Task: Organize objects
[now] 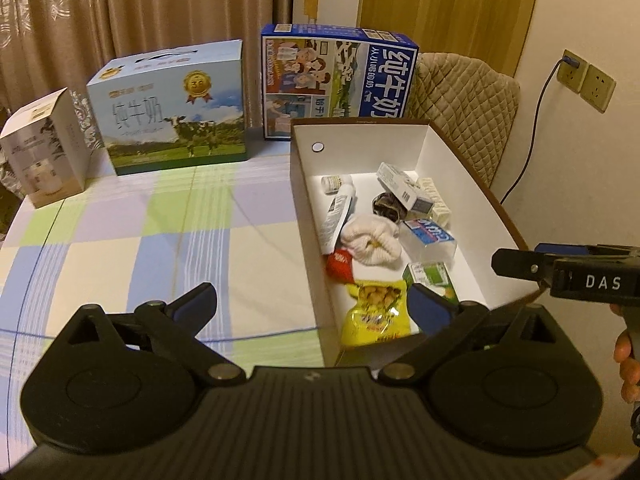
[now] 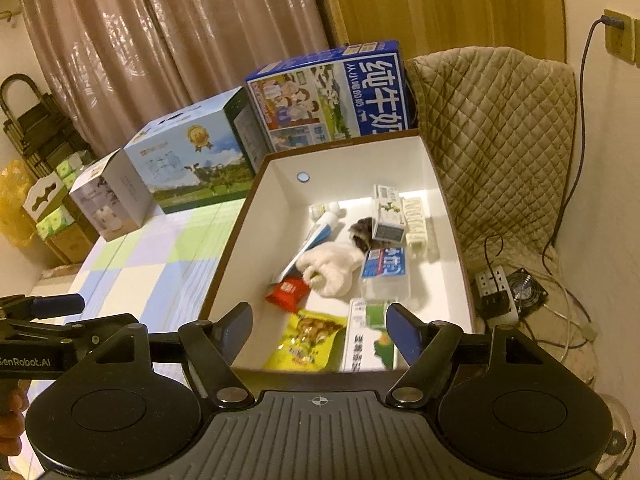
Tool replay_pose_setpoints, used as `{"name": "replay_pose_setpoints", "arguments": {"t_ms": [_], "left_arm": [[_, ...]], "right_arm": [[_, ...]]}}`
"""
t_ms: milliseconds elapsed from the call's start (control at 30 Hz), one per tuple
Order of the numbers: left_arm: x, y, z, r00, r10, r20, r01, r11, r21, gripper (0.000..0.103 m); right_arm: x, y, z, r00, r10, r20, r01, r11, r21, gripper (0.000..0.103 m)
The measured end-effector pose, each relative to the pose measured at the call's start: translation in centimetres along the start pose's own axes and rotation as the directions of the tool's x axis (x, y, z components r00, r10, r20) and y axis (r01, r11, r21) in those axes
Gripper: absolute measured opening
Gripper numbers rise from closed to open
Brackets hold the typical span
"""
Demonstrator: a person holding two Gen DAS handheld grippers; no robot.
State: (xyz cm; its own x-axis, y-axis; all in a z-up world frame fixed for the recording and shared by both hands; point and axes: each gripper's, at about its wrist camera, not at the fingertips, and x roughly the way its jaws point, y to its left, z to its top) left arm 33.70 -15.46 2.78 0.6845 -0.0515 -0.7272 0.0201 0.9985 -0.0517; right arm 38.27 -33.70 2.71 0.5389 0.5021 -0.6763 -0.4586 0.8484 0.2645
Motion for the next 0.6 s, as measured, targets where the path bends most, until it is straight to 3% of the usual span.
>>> {"name": "replay_pose_setpoints", "arguments": {"t_ms": [600], "left_arm": [[-7.3,5.4,-6.9,0.999,0.045,-0.018,-0.045,0.999,-0.013,0.102]], "right_arm": [[-4.4,7.5,-7.4,0.999,-0.015,-0.049,0.014,0.999,-0.030,0.072]]}}
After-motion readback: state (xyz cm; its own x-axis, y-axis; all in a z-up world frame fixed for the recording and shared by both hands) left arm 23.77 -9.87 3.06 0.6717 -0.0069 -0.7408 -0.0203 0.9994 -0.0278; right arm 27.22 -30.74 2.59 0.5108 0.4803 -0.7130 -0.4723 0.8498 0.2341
